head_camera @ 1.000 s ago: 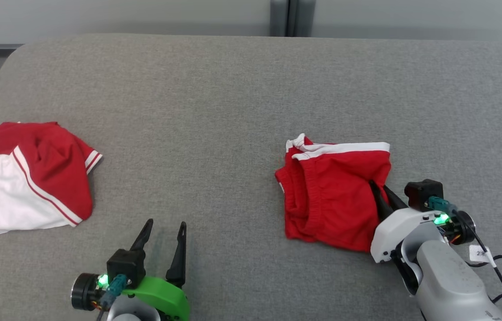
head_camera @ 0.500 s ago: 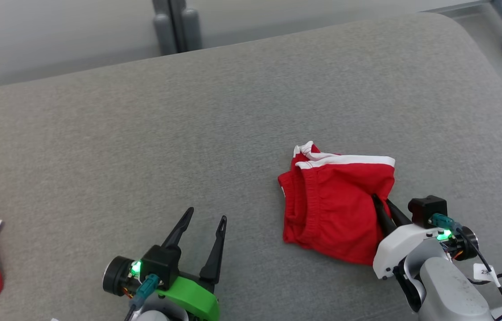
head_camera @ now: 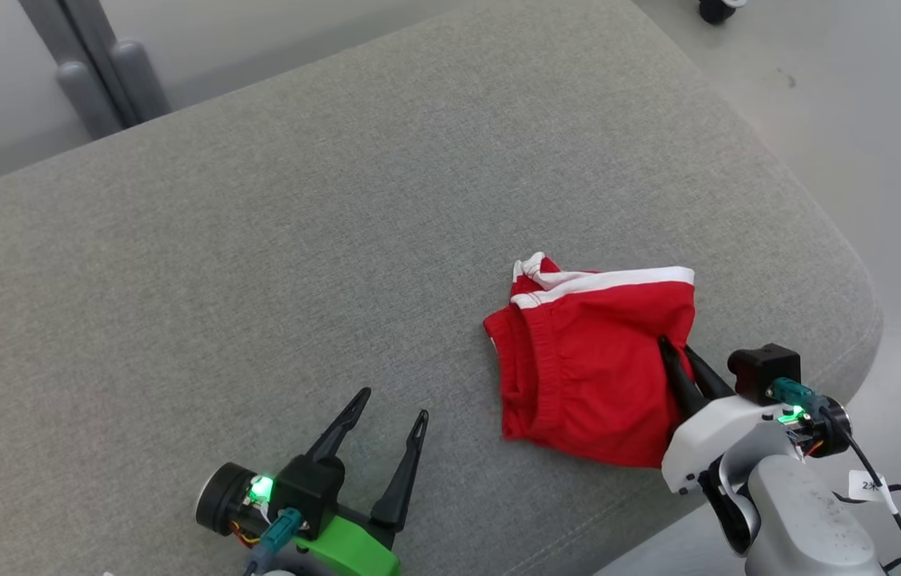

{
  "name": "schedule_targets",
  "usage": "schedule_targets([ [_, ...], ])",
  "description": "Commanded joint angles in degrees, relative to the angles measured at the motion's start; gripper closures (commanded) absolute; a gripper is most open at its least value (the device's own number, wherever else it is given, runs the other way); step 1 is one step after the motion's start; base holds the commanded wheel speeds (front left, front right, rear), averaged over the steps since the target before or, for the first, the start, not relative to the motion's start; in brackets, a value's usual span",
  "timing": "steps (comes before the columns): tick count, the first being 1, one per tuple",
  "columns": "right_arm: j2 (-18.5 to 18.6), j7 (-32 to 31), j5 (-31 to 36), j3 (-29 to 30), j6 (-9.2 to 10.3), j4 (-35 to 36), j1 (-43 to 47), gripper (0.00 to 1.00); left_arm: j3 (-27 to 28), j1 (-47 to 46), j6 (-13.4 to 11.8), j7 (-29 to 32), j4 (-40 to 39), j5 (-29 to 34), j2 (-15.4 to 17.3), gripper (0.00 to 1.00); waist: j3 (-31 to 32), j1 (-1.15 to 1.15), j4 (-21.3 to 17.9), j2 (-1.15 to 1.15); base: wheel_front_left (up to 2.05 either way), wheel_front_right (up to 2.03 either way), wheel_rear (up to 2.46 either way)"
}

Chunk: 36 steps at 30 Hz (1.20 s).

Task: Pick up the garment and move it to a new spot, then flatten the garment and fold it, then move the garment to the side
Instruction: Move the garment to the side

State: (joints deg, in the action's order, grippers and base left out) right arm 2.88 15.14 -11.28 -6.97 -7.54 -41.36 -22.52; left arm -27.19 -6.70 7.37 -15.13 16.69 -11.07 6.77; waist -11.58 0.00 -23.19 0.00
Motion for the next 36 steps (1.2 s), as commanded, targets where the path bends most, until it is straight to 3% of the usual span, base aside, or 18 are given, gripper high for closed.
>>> schedule_targets([
  [1,0.1,0.0,0.6,0.0,0.11,0.5,-0.9,1.0,0.1,-0.9,0.2,0.0,-0.2,-0.6,0.9,0.0,-2.3,0.0,-1.4,0.0,0.0,0.0,0.0],
  [9,0.1,0.0,7.3,2.4,0.11,0.5,-8.4,1.0,-0.6,-2.7,0.2,0.0,-1.4,-1.3,3.5,0.0,-7.3,0.0,2.1,0.0,0.0,0.0,0.0],
  [14,0.1,-0.5,17.0,9.0,0.11,-1.4,-17.9,1.0,-1.7,-5.2,0.2,0.0,-3.4,-1.9,6.5,0.0,-12.9,0.0,5.9,0.0,0.0,0.0,0.0],
  [18,0.3,-5.5,28.5,15.0,0.11,-1.3,-24.3,1.0,-2.1,-7.2,0.2,0.0,-4.7,-2.4,8.6,0.0,-16.7,0.0,8.7,0.0,0.0,0.0,0.0],
  [24,3.7,-12.9,41.7,26.6,0.11,3.7,-27.5,1.0,-2.5,-9.5,0.2,0.0,-5.8,-3.6,9.9,0.0,-19.0,0.0,12.6,0.0,0.0,0.0,0.0],
  [30,8.9,-17.3,46.6,35.0,0.11,8.1,-27.1,1.0,-1.6,-10.2,0.2,0.1,-5.9,-4.5,10.3,0.0,-19.8,0.0,14.5,0.0,0.0,0.0,0.0],
  [32,10.0,-18.1,47.3,36.8,0.11,9.7,-26.8,0.85,-1.4,-10.2,0.2,0.1,-5.9,-4.5,10.5,0.0,-20.1,0.0,14.7,0.0,0.0,0.0,0.0],
  [33,10.1,-18.3,47.5,37.6,0.11,10.6,-26.6,0.14,-1.3,-10.1,0.1,0.1,-5.8,-4.5,10.6,0.0,-20.3,0.0,14.7,0.0,0.0,0.0,0.0],
  [34,10.2,-18.4,47.8,38.5,0.11,11.5,-26.4,0.0,-1.2,-10.1,0.0,0.1,-5.7,-4.5,10.7,0.0,-20.4,0.0,14.7,0.0,0.0,0.0,0.0],
  [36,9.6,-18.0,48.1,40.2,0.11,13.4,-26.1,0.0,-1.1,-10.1,0.0,0.2,-5.4,-4.4,10.7,0.0,-20.5,0.0,14.8,0.0,0.0,0.0,0.0],
])
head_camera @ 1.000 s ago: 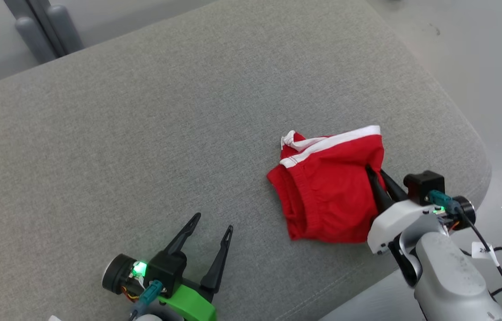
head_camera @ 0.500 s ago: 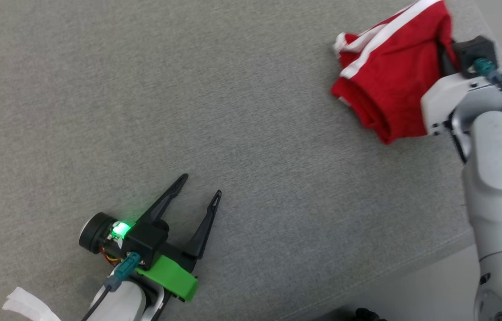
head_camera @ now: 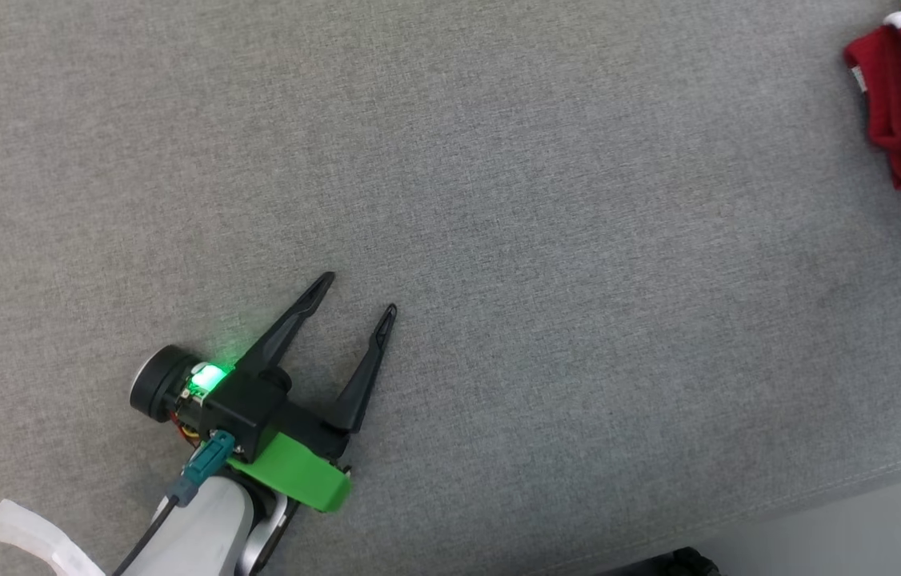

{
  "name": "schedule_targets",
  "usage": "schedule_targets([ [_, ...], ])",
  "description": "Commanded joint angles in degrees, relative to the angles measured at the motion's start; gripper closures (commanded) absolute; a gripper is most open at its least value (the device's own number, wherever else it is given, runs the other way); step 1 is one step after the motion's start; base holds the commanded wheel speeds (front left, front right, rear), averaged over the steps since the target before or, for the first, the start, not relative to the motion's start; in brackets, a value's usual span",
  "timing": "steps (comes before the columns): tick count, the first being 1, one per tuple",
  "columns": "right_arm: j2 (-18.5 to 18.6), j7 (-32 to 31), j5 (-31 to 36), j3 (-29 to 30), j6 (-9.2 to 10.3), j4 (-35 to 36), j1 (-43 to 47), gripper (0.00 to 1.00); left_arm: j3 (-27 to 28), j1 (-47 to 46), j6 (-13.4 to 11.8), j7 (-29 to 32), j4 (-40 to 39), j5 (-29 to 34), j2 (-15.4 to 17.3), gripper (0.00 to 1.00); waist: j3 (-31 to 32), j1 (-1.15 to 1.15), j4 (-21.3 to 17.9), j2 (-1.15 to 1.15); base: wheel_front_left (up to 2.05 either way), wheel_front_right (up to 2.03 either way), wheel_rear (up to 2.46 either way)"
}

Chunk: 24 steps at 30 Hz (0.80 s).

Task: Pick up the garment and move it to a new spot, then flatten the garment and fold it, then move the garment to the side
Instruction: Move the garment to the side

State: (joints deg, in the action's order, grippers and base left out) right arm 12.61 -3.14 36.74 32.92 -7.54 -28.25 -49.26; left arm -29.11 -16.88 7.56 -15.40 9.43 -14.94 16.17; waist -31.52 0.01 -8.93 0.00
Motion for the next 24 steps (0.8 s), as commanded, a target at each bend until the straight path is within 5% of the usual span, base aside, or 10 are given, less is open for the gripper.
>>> schedule_targets([
  [1,-1.0,1.1,0.2,1.4,0.11,1.3,0.6,0.0,0.9,0.0,-0.2,0.5,2.1,-0.5,1.3,0.0,-0.5,-0.01,0.5,0.0,0.0,0.0,0.0],
  [14,-8.9,17.7,-4.5,-2.9,0.11,-3.9,-0.8,0.0,8.3,1.4,-0.2,0.3,5.6,1.7,-3.4,0.0,8.1,-0.01,1.4,0.0,0.0,0.0,0.0],
  [24,-9.5,18.4,-26.5,-19.6,0.11,-2.6,9.5,0.0,19.8,3.2,-0.2,0.3,11.6,4.0,-7.6,0.0,16.5,-0.01,4.6,0.0,0.0,0.0,0.0],
])
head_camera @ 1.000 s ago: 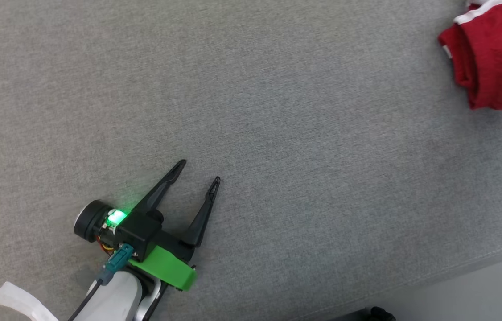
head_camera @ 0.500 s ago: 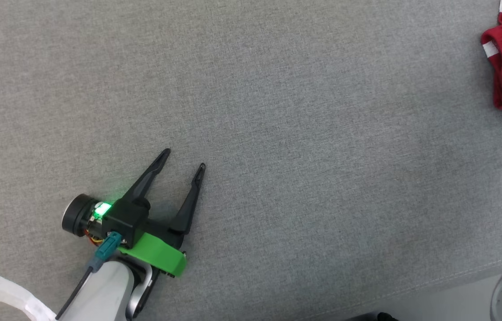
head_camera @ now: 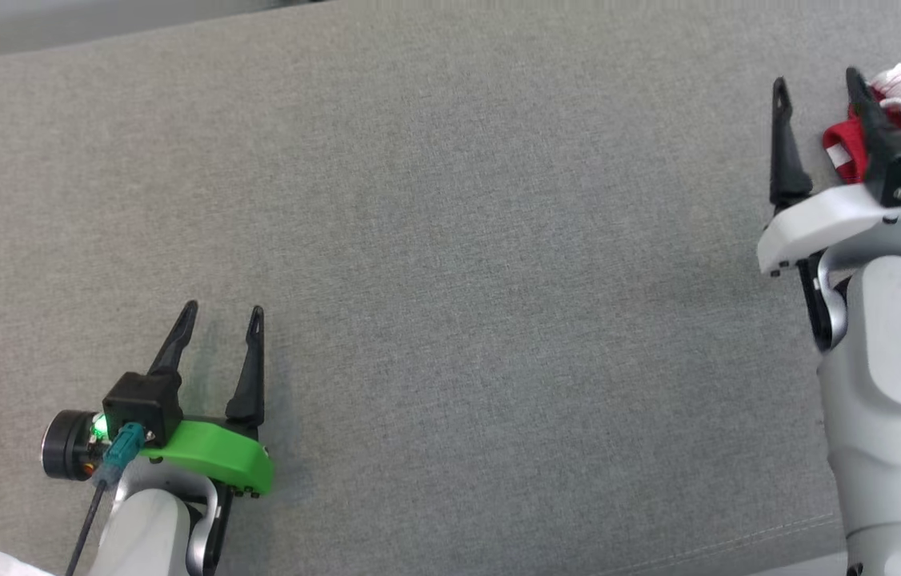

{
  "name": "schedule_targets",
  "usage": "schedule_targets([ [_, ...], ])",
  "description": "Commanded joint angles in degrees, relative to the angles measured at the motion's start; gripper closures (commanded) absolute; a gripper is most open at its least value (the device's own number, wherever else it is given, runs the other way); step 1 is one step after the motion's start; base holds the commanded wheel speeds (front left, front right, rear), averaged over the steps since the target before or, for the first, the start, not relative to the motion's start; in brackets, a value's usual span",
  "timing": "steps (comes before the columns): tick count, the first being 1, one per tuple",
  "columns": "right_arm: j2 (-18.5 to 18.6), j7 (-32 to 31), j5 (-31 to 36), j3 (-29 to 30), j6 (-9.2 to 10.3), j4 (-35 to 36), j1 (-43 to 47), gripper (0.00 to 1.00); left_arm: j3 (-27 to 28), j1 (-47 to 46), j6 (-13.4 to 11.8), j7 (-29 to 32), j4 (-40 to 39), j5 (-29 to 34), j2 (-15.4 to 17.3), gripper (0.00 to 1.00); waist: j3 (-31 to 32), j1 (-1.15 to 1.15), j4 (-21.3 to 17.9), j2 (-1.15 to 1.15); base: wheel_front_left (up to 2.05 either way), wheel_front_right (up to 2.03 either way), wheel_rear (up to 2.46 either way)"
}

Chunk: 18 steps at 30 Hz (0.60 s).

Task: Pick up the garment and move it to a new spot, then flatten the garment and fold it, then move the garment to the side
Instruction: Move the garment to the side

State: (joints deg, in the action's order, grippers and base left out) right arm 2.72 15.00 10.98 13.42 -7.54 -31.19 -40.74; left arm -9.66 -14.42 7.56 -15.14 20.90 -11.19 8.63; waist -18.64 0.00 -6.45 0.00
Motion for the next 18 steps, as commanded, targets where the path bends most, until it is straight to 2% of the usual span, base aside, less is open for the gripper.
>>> schedule_targets([
  [1,0.3,0.2,-2.2,-1.4,0.11,0.6,2.4,0.0,1.3,0.9,-0.2,0.0,0.5,0.4,-0.4,0.0,4.4,0.0,2.4,0.0,0.0,0.0,0.0],
  [6,0.4,0.2,-8.8,-6.8,0.11,2.4,9.7,0.0,6.3,2.7,-0.4,0.0,2.1,1.8,-1.9,0.0,8.1,0.0,3.8,0.0,0.0,0.0,0.0],
  [10,0.3,0.2,-11.6,-9.8,0.11,3.7,15.0,0.0,9.3,4.2,-0.8,0.0,2.7,3.2,-2.9,0.0,10.6,0.0,4.7,0.0,0.0,0.0,0.0],
  [18,0.3,0.2,-15.7,-11.7,0.11,5.9,23.0,0.0,13.3,9.1,-0.7,0.0,2.4,4.7,-4.2,0.0,15.2,0.0,4.8,0.0,0.0,0.0,0.0],
])
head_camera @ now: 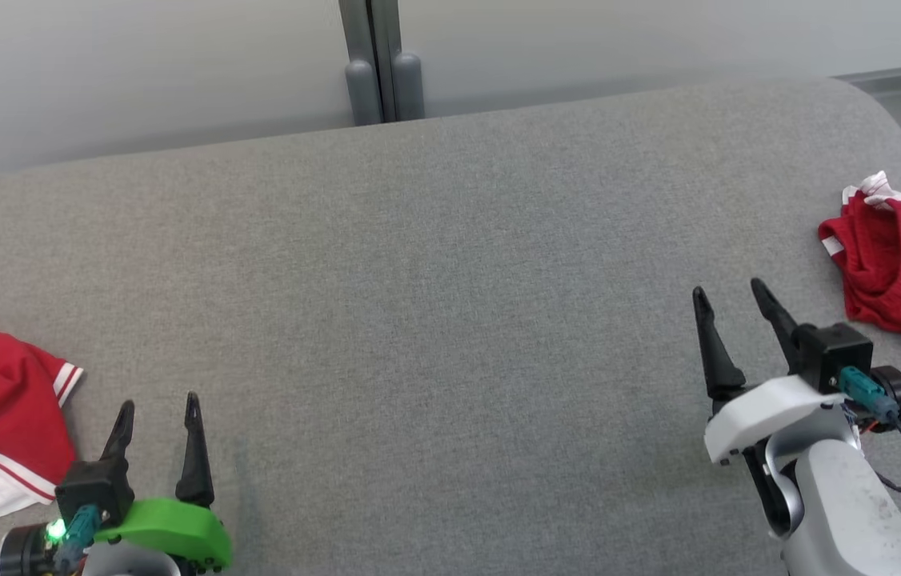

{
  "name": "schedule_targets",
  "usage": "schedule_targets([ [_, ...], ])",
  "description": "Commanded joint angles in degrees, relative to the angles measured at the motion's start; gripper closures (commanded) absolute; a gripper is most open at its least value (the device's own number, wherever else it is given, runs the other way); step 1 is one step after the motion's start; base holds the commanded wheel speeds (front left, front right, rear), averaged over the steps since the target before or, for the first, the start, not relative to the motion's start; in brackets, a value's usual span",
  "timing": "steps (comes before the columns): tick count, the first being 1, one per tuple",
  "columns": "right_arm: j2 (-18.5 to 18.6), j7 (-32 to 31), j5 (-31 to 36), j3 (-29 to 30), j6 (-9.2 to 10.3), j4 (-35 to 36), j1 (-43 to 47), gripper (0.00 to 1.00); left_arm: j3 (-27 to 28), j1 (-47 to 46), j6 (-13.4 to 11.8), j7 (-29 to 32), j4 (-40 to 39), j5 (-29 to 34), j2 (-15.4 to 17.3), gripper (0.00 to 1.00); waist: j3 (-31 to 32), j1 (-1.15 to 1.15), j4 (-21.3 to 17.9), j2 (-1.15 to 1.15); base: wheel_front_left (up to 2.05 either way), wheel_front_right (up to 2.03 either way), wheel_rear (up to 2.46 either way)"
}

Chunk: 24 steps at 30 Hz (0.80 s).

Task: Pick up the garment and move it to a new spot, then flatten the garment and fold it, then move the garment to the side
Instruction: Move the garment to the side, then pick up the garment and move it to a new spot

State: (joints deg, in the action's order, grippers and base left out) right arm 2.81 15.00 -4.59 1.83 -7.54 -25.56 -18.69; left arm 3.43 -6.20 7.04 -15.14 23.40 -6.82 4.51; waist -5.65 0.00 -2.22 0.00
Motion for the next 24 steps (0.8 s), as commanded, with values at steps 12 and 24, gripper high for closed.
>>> schedule_targets([
  [12,0.2,0.2,-3.0,-2.0,0.11,0.1,8.1,0.0,2.5,7.1,0.3,0.0,-4.1,0.0,-1.4,0.0,5.2,0.0,1.5,0.0,0.0,0.0,0.0],
  [24,0.2,0.2,-4.6,-2.6,0.1,0.7,8.0,0.0,1.9,5.6,0.5,0.0,-4.4,-1.1,-1.5,0.0,2.6,0.0,8.4,0.0,0.0,0.0,0.0],
])
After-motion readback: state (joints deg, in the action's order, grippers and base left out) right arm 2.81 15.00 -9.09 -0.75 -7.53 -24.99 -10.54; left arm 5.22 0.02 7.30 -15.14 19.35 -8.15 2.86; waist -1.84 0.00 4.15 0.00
